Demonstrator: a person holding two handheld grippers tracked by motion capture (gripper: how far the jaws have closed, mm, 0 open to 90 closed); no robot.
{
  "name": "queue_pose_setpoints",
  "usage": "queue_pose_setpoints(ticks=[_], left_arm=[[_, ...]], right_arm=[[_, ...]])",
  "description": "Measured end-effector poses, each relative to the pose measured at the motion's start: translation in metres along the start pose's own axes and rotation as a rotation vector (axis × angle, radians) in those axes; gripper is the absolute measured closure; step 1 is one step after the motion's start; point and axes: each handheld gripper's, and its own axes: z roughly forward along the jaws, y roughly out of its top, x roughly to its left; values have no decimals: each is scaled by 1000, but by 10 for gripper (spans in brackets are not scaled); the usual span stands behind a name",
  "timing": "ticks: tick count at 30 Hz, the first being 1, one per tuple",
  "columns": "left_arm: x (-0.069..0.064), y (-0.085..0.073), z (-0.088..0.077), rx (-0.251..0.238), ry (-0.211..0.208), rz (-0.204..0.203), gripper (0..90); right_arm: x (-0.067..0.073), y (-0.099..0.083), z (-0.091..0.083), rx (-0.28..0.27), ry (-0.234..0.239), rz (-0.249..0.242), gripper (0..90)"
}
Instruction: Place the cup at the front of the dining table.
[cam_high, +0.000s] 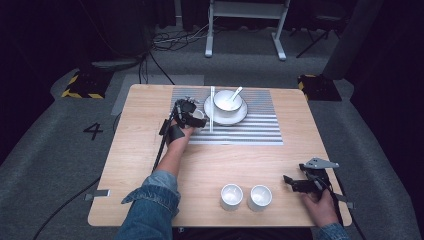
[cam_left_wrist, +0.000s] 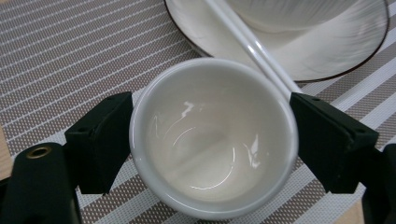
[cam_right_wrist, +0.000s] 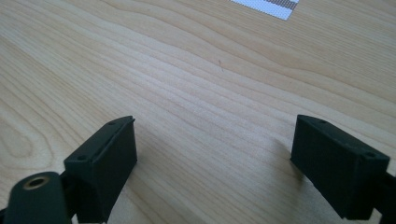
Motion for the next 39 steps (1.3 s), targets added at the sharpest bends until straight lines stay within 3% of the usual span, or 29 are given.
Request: queue_pose_setpoints(ticks=[3, 7, 10, 15, 24, 34, 39], left_arm=[[-2, 3, -8, -34, -12, -4, 162], [-6, 4, -15, -41, 9, 2, 156], [-7, 1, -23, -77, 0, 5, 164], [-9, -3, -38, -98, 11, 11, 171], [-12, -15, -68, -130, -9, 28, 179], [-19, -28, -95, -93, -32, 52, 183], [-24, -35, -112, -85, -46, 100, 165]], right_arm=[[0, 0, 0, 0, 0, 0, 143], [0, 0, 0, 0, 0, 0, 144], [0, 0, 0, 0, 0, 0, 143], [0, 0, 0, -1, 0, 0, 144], [0, 0, 0, 0, 1, 1, 143], [0, 0, 0, 0, 0, 2, 143], [0, 0, 0, 0, 0, 2, 143]])
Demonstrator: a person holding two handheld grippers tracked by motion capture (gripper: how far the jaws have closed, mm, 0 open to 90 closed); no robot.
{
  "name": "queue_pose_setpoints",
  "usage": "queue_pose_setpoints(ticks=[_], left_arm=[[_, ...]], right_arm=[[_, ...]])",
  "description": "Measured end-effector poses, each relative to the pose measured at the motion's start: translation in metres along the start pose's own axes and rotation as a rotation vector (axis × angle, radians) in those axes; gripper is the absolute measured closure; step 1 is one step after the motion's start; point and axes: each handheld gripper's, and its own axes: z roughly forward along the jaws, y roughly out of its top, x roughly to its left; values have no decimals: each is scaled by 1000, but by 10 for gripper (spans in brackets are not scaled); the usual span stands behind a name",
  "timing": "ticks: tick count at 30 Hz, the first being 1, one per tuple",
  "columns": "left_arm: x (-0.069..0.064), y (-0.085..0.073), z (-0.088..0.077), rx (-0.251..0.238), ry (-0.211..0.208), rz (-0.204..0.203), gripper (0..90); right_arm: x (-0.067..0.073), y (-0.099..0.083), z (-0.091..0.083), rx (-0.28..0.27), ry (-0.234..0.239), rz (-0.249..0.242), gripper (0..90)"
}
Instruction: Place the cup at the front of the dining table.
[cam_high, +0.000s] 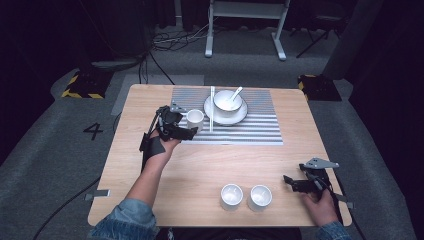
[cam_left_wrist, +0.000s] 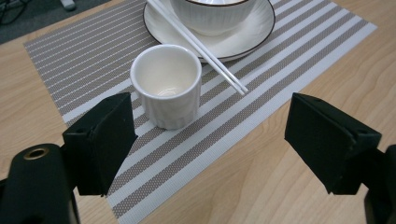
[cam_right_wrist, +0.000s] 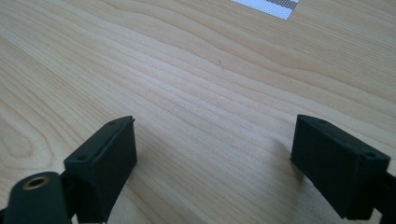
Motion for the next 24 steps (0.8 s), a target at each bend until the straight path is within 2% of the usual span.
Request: queue_pose_setpoints(ticks=[3, 5, 9, 12, 17, 19, 21, 24], left_arm=[[-2, -4, -8, -4, -20, -18, 155], [-4, -7, -14, -10, 0, -37, 154], [-8, -14, -27, -35, 68, -40, 155], [-11, -23, -37, -46, 86, -53, 156], [-17, -42, -52, -17, 69, -43, 159], [-18, -52, -61, -41, 36, -46, 159], [-17, -59, -67, -39, 6, -71, 158], [-16, -69, -74, -20, 13, -66, 158]], right_arm=[[0, 0, 0, 0, 0, 0, 143], [0, 0, 0, 0, 0, 0, 143], [0, 0, 0, 0, 0, 0, 143], [0, 0, 0, 0, 0, 0, 143], [0, 0, 0, 0, 0, 0, 143], [0, 0, 0, 0, 0, 0, 143], [0, 0, 0, 0, 0, 0, 143], [0, 0, 0, 0, 0, 0, 143]])
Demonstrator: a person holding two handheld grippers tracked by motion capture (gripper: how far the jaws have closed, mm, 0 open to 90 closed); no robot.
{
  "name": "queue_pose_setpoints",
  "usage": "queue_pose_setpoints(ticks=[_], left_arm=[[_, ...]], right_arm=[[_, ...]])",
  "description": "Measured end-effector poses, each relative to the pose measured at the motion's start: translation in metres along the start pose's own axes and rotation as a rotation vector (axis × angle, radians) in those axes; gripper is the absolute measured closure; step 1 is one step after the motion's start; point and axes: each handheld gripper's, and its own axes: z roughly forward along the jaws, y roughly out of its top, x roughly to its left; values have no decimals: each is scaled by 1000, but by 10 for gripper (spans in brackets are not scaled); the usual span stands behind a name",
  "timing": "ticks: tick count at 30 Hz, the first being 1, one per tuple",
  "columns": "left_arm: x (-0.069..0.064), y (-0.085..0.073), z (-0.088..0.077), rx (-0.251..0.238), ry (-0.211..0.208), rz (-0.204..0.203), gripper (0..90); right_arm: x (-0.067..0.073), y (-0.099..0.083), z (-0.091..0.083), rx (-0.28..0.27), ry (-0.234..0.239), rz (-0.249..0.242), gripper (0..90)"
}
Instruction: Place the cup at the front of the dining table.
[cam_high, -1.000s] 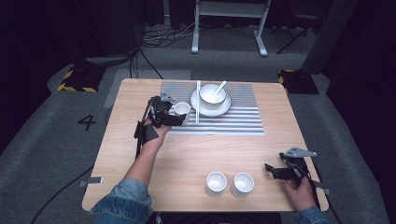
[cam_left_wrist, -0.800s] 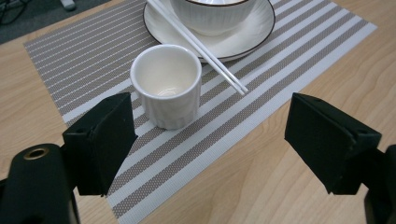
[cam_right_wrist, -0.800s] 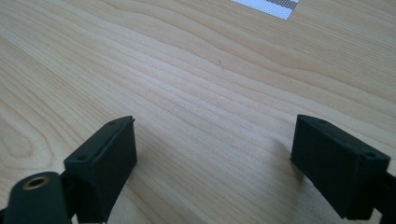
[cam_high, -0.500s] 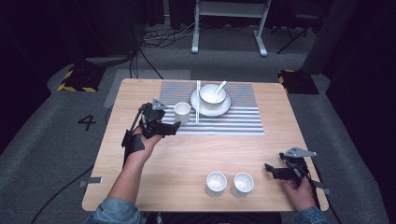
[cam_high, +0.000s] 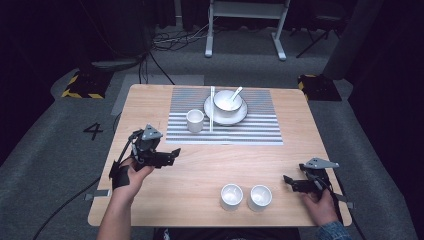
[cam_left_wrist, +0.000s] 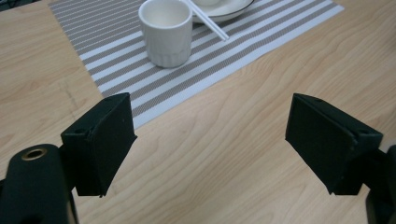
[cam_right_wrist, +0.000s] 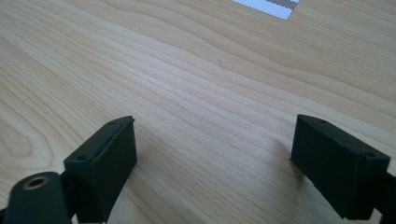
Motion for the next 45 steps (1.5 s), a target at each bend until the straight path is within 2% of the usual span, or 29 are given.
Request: queue_pose_setpoints(ticks=[7, 14, 19, 27, 31, 36, 42, 45], left_arm=[[3, -18, -10, 26, 10, -22, 158], [-4, -34, -12, 64, 27, -5, 158], [-9, -44, -9, 90, 32, -24, 158], [-15, -60, -1, 122, 39, -15, 158], [-18, -71, 4, 147, 23, -3, 158], [-21, -82, 10, 175, 38, 5, 159], [-22, -94, 13, 184, 30, -11, 159], [-24, -102, 17, 208, 19, 2, 158]], right_arm=[[0, 0, 0, 1, 1, -1, 143], [0, 0, 0, 1, 2, 0, 144], [0, 0, 0, 1, 2, 0, 144], [0, 0, 0, 1, 2, -1, 144], [0, 0, 0, 0, 1, -1, 144], [0, 0, 0, 0, 1, -1, 145], [0, 0, 0, 0, 1, -2, 145], [0, 0, 0, 0, 1, -1, 145]])
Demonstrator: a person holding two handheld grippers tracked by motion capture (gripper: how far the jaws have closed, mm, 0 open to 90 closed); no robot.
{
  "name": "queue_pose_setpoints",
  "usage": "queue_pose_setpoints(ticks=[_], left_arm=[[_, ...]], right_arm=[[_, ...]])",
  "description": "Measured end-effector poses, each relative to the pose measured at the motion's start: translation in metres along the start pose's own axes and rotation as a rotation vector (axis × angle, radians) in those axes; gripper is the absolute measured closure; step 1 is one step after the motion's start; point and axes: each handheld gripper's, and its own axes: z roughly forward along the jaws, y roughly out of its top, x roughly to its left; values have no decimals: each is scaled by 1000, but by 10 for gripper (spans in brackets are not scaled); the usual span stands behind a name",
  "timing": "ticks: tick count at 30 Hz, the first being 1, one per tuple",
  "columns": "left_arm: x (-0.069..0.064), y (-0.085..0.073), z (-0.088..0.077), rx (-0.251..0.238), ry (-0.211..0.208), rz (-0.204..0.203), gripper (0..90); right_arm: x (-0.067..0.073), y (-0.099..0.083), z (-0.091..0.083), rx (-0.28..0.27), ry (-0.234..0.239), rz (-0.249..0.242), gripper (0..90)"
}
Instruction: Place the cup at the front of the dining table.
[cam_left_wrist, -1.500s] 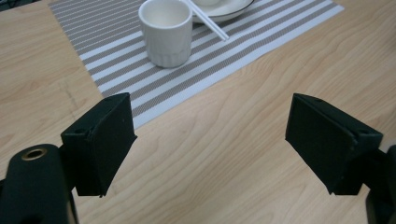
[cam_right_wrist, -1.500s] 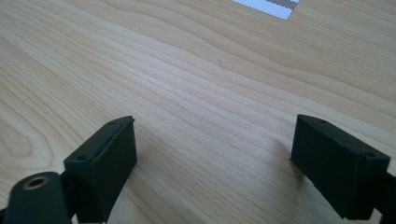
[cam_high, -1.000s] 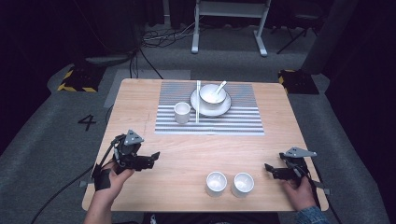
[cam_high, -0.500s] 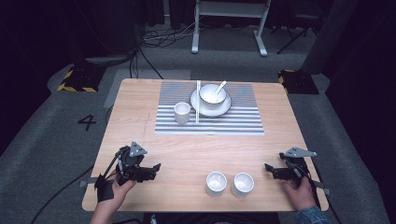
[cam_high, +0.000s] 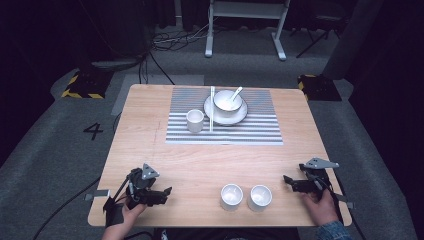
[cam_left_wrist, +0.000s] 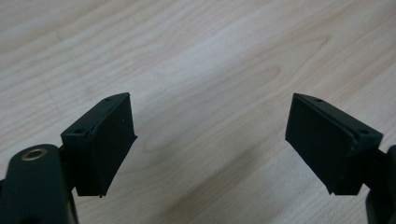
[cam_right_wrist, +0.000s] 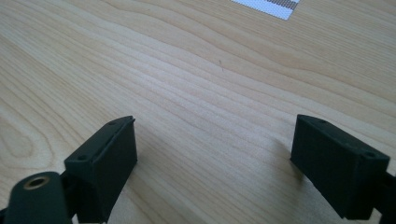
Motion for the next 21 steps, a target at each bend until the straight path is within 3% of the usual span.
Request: queue_pose_setpoints(ticks=[4, 7, 10, 18, 21], left_arm=[[1, -5, 5, 16, -2, 7, 158], [0, -8, 9, 1, 3, -11, 158], [-5, -12, 13, -10, 16, 2, 159], [-7, -21, 17, -100, 12, -4, 121], [-7, -21, 17, -95, 10, -1, 115]], right_arm=[[0, 0, 0, 0, 0, 0, 146], [0, 0, 0, -1, 0, -3, 148], [0, 0, 0, -1, 0, -4, 148], [0, 0, 0, -1, 0, -3, 148], [0, 0, 0, -1, 0, -4, 148]])
